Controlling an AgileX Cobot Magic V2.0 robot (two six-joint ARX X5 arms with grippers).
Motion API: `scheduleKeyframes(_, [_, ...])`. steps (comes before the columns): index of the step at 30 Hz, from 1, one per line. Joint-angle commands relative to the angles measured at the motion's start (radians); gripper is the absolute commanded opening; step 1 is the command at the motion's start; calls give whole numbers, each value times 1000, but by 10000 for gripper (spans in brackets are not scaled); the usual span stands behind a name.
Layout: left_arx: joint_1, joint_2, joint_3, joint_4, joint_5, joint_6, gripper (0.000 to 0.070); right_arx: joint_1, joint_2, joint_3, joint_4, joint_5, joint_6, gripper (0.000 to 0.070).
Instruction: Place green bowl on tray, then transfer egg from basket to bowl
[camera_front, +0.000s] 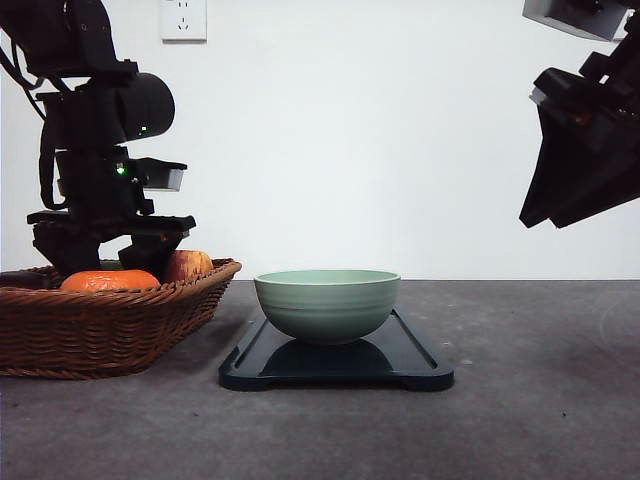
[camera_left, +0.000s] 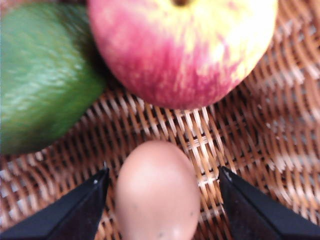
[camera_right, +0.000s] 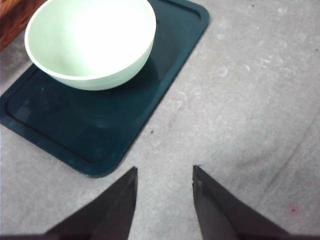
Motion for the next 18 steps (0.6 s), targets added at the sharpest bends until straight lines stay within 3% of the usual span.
scheduleKeyframes(1, [-2, 19, 26, 11, -4, 5, 442, 4, 6, 1, 7, 1, -10, 213])
scheduleKeyframes(6, [-2, 19, 26, 12, -6, 3, 422, 4, 6, 1, 7, 1, -10, 213])
scheduleKeyframes(12, [-2, 19, 26, -3, -7, 0, 257, 4, 6, 1, 7, 1, -10, 213])
scheduleKeyframes(18, [-2, 19, 26, -5, -6, -20, 252, 4, 6, 1, 7, 1, -10, 213])
